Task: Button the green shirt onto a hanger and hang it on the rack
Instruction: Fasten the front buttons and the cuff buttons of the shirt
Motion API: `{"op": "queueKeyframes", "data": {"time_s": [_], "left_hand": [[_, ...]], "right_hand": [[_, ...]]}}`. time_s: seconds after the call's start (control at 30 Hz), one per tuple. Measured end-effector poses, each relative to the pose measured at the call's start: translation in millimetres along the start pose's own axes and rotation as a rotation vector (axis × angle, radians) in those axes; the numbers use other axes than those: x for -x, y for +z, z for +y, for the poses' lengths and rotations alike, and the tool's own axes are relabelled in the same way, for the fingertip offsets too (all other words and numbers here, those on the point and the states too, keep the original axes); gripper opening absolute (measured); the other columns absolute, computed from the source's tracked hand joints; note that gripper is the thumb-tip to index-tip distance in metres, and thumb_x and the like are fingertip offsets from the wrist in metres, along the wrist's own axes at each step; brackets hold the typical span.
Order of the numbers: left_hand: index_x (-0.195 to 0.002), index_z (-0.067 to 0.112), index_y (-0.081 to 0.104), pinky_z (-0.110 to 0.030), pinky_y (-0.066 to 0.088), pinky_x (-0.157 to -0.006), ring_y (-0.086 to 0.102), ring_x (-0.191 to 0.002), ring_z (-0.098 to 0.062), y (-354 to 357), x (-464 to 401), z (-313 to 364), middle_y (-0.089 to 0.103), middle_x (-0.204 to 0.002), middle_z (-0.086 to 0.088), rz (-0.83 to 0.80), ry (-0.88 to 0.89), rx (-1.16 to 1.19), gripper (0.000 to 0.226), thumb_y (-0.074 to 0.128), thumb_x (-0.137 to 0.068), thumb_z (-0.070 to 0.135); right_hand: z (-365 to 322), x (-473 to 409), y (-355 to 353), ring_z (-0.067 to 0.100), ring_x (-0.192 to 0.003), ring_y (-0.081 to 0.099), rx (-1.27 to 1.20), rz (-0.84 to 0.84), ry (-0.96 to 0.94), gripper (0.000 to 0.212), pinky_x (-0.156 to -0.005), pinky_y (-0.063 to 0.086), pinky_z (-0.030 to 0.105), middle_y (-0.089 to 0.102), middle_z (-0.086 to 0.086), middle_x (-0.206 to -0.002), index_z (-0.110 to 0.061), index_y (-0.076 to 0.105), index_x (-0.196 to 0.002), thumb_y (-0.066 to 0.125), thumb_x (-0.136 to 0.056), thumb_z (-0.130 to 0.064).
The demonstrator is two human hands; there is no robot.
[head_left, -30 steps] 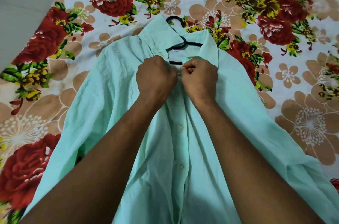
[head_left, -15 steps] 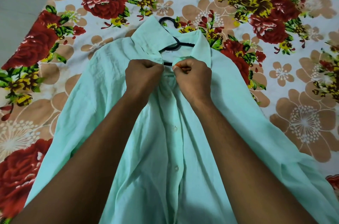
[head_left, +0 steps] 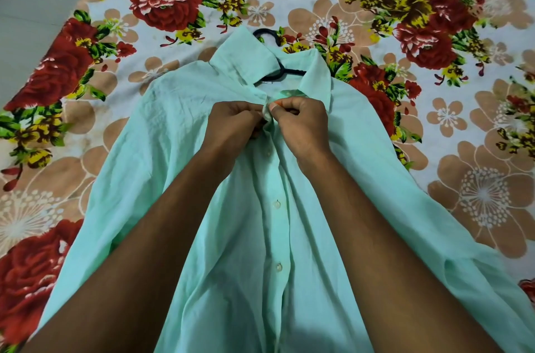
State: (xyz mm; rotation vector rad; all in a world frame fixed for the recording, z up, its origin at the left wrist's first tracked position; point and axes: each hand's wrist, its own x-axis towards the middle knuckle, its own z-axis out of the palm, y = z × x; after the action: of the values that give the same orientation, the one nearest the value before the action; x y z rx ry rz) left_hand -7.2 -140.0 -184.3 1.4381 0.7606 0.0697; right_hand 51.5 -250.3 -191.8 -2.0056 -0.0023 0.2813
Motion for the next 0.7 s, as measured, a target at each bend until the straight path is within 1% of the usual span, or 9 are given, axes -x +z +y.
{"op": "queueKeyframes", "data": {"time_s": [0.07, 0.13, 0.23, 0.27, 0.37, 0.43, 0.5, 0.6, 0.7], "left_hand": [[-0.083, 0.010, 0.080, -0.029, 0.055, -0.071, 0.063, -0.064, -0.014, 0, -2, 0, 0.077, -0.076, -0.009, -0.005, 0.006, 0.007, 0.021, 0.062, -0.089, -0.001], [-0.081, 0.009, 0.080, -0.028, 0.057, -0.070, 0.063, -0.065, -0.015, 0, -2, 1, 0.078, -0.079, -0.012, -0.017, 0.042, -0.018, 0.016, 0.067, -0.088, 0.002], [-0.081, 0.002, 0.080, -0.028, 0.055, -0.063, 0.060, -0.062, -0.019, 0, -4, 3, 0.075, -0.080, -0.023, -0.006, 0.059, -0.024, 0.006, 0.076, -0.083, 0.005], [-0.082, -0.001, 0.080, -0.027, 0.053, -0.060, 0.058, -0.059, -0.018, 0, -4, 3, 0.073, -0.077, -0.024, 0.003, 0.055, -0.022, 0.007, 0.078, -0.082, 0.006], [-0.086, -0.005, 0.079, -0.023, 0.051, -0.056, 0.055, -0.051, -0.013, 1, -5, 2, 0.069, -0.070, -0.017, 0.011, 0.044, -0.023, 0.014, 0.081, -0.081, 0.007], [-0.088, -0.005, 0.079, -0.022, 0.052, -0.056, 0.056, -0.049, -0.011, 1, -6, -1, 0.070, -0.069, -0.014, 0.019, 0.037, -0.014, 0.015, 0.082, -0.081, 0.008], [-0.087, -0.002, 0.079, -0.023, 0.053, -0.057, 0.058, -0.051, -0.011, 0, -6, -2, 0.071, -0.067, -0.011, 0.017, 0.029, -0.004, 0.013, 0.083, -0.081, 0.009], [-0.084, -0.001, 0.079, -0.025, 0.052, -0.059, 0.058, -0.059, -0.017, 3, -8, -2, 0.070, -0.068, -0.012, 0.020, 0.000, 0.006, 0.010, 0.080, -0.083, 0.008], [-0.084, -0.009, 0.075, -0.026, 0.050, -0.057, 0.054, -0.060, -0.021, 8, -8, 0, 0.064, -0.070, -0.019, 0.040, -0.011, -0.010, 0.014, 0.077, -0.083, 0.005]], "right_hand": [[0, -1, -2, 0.004, -0.078, 0.071, -0.003, -0.012, -0.006, 0.009, -0.070, 0.053, 0.013, 0.077, -0.006, -0.083, -0.013, 0.081, -0.093, 0.074, -0.091, -0.019], [2, -2, -6, 0.005, -0.080, 0.072, -0.014, -0.020, -0.014, 0.010, -0.073, 0.055, 0.014, 0.078, -0.005, -0.085, -0.013, 0.081, -0.095, 0.074, -0.091, -0.018], [3, -1, -9, 0.006, -0.084, 0.073, -0.013, -0.045, -0.033, 0.013, -0.076, 0.056, 0.015, 0.078, -0.004, -0.088, -0.012, 0.081, -0.098, 0.072, -0.093, -0.020], [4, 0, -10, 0.007, -0.084, 0.073, -0.004, -0.057, -0.046, 0.014, -0.077, 0.057, 0.016, 0.078, -0.004, -0.086, -0.013, 0.081, -0.096, 0.071, -0.094, -0.022], [5, 2, -13, 0.006, -0.084, 0.074, 0.010, -0.088, -0.103, 0.017, -0.081, 0.058, 0.020, 0.079, -0.006, -0.084, -0.015, 0.082, -0.094, 0.071, -0.095, -0.028], [6, 2, -13, 0.001, -0.084, 0.073, 0.030, -0.084, -0.133, 0.015, -0.083, 0.057, 0.017, 0.079, -0.008, -0.086, -0.015, 0.083, -0.097, 0.072, -0.095, -0.025], [6, 2, -12, 0.000, -0.082, 0.072, 0.042, -0.062, -0.134, 0.014, -0.081, 0.056, 0.015, 0.078, -0.010, -0.085, -0.016, 0.083, -0.094, 0.071, -0.095, -0.023], [5, 1, -9, 0.008, -0.079, 0.071, 0.090, -0.024, -0.151, 0.017, -0.075, 0.056, 0.020, 0.077, -0.003, -0.082, -0.012, 0.080, -0.091, 0.068, -0.096, -0.022], [6, 3, -5, 0.017, -0.076, 0.066, 0.185, 0.012, -0.192, 0.022, -0.073, 0.053, 0.029, 0.073, 0.002, -0.080, -0.007, 0.075, -0.088, 0.063, -0.100, -0.022]]}}
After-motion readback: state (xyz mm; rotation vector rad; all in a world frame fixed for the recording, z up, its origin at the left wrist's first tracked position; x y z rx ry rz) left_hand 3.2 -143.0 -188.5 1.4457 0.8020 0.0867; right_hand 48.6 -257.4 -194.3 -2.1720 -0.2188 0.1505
